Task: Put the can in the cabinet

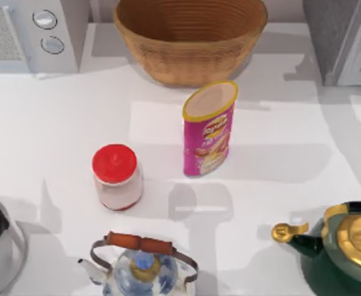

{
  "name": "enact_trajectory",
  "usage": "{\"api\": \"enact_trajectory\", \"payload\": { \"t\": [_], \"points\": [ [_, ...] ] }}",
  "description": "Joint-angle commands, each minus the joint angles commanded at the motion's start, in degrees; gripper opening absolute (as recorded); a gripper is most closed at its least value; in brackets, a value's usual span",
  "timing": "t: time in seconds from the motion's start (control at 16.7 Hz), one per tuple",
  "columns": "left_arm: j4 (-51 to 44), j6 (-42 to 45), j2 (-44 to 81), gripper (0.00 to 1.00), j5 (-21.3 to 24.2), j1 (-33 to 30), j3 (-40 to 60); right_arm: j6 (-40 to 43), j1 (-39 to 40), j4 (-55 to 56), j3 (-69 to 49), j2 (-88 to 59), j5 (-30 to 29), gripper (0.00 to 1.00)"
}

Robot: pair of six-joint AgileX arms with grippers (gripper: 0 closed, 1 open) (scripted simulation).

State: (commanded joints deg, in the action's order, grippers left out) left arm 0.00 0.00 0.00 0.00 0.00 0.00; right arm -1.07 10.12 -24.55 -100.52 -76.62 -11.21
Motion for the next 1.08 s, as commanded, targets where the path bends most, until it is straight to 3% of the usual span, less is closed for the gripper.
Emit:
{"api": "enact_trajectory", "payload": {
  "t": [0.3,0.78,1.08],
  "points": [
    [0.0,0.0,0.0,1.0,0.0,0.0,0.0,0.5,-1.8,-3.9,-12.5,-11.0,0.1,0.0],
    [0.0,0.0,0.0,1.0,0.0,0.0,0.0,0.5,-4.1,-12.0,-49.3,-35.8,2.9,0.0],
    [0.0,0.0,0.0,1.0,0.0,0.0,0.0,0.1,-4.6,-14.3,-57.4,-42.8,4.1,0.0]
  ]
}}
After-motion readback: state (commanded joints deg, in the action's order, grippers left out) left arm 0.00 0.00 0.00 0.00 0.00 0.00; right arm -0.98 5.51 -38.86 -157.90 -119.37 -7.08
